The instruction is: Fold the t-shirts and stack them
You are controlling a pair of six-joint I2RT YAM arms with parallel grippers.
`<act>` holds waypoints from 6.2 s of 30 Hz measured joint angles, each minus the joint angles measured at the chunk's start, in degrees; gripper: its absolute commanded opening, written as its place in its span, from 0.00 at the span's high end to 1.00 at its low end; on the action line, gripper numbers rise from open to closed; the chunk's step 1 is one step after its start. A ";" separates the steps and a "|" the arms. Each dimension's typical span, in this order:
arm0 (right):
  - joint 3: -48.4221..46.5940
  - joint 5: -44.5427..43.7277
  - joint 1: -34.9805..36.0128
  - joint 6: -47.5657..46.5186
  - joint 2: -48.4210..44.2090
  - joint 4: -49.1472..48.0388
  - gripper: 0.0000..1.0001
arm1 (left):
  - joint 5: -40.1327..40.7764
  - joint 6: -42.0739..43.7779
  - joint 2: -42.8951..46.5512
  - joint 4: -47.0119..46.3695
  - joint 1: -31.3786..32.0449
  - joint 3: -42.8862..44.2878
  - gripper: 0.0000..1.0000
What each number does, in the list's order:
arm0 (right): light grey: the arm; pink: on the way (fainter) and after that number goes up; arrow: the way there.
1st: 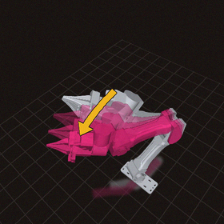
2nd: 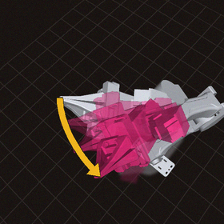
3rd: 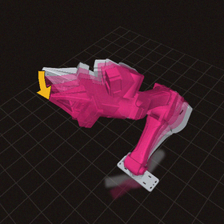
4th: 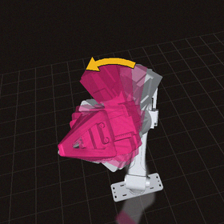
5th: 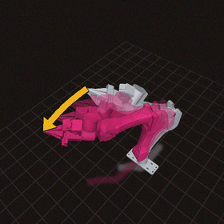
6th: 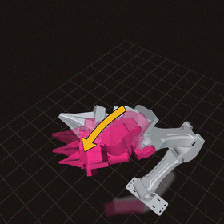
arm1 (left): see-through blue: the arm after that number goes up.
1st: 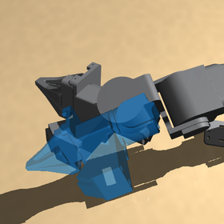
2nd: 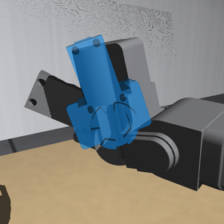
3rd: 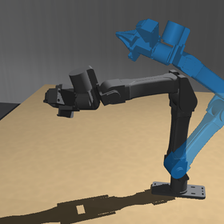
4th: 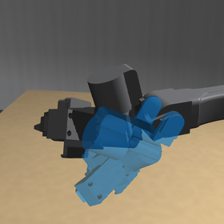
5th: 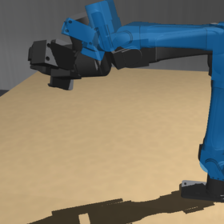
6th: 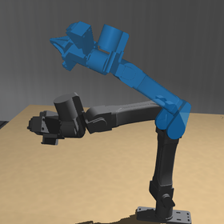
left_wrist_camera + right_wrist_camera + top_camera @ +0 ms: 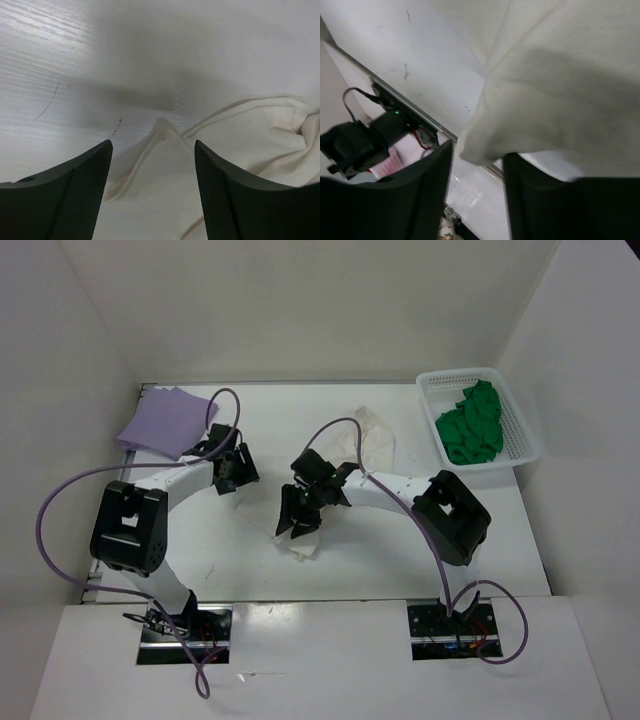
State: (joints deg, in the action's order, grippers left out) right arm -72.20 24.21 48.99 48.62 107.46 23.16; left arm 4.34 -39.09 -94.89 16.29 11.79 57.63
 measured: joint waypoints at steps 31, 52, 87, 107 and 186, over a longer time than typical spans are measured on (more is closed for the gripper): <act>8.52 -8.09 -1.75 -9.81 -10.29 3.93 0.98 | 8.09 -20.15 -2.54 4.94 5.35 1.62 0.57; 10.93 -9.53 -1.75 -13.88 -13.53 4.85 0.98 | 12.04 -28.74 -6.60 3.91 5.35 2.93 0.71; -43.76 -10.91 -34.18 -14.78 -25.57 20.22 0.99 | 8.68 -7.26 26.80 14.14 -7.26 30.60 1.00; -48.13 -0.31 -39.30 -9.33 -24.44 17.38 1.00 | 9.27 6.16 14.40 9.68 -7.85 41.70 0.92; -1.05 -5.86 -36.00 -16.76 -20.50 12.72 1.00 | -11.37 -30.23 29.49 13.70 -3.50 -30.36 0.56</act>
State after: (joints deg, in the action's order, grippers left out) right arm -73.25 18.35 12.99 31.86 86.96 35.88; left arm -7.03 -69.32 -65.41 30.00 8.29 27.27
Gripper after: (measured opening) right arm 0.004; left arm 0.444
